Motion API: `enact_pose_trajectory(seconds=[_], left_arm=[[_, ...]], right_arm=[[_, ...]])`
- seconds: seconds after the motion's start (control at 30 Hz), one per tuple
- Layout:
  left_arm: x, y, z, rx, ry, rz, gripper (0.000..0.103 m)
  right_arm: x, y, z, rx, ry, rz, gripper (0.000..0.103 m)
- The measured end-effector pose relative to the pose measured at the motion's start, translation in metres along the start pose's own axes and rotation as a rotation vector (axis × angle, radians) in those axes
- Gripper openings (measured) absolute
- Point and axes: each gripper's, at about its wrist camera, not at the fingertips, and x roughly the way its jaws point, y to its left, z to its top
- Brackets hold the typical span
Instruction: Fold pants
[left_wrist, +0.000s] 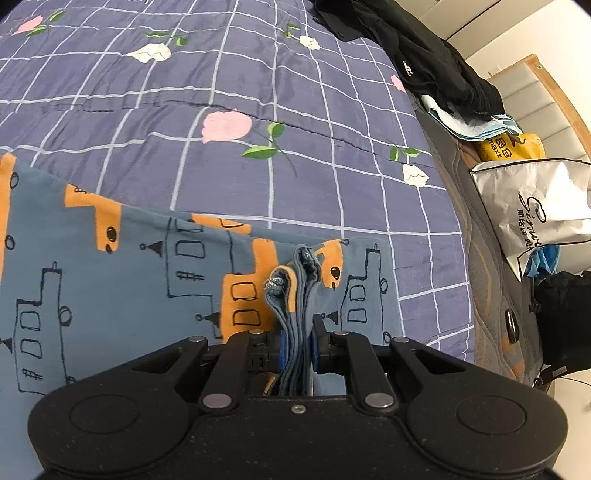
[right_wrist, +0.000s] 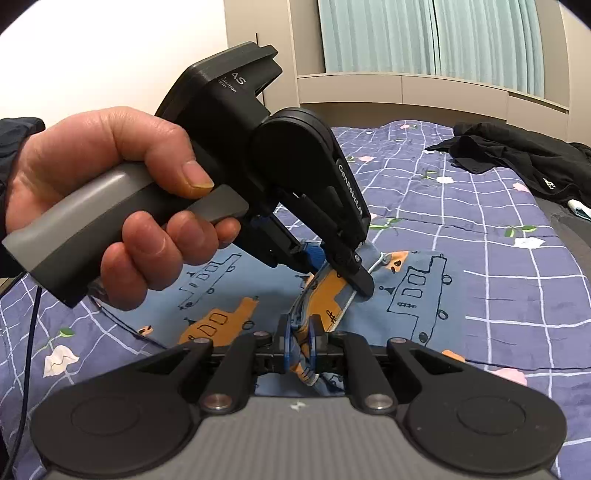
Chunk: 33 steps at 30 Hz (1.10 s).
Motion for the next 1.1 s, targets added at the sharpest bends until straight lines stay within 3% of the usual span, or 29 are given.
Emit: enact_pose_trajectory(seconds=[0.73, 0.87, 0.93, 1.0, 1.1], left_arm=[[-0.041, 0.056, -0.001, -0.047, -0.055, 0.040, 0.014], [-0.035, 0.073, -0.004, -0.058, -0.047, 0.066, 0.020], [-0.037, 0.076, -0.005, -0.060, -0.058, 0.055, 0.021], [-0.048, 0.071, -0.007, -0.032, -0.092, 0.070, 0.030], [-0.076, 0.066, -0.018, 0.049, -0.182, 0.120, 0.039]], right_arm=[[0.014, 0.021, 0.016, -0.041, 0.007, 0.077, 0.011], [0.023, 0.025, 0.014, -0.046, 0.025, 0.085, 0.012], [0.031, 0.025, 0.011, -0.032, 0.051, 0.096, 0.024], [0.027, 0.018, 0.009, 0.006, 0.052, 0.135, 0.037], [0.002, -0.001, 0.010, 0.046, 0.008, 0.147, 0.048]])
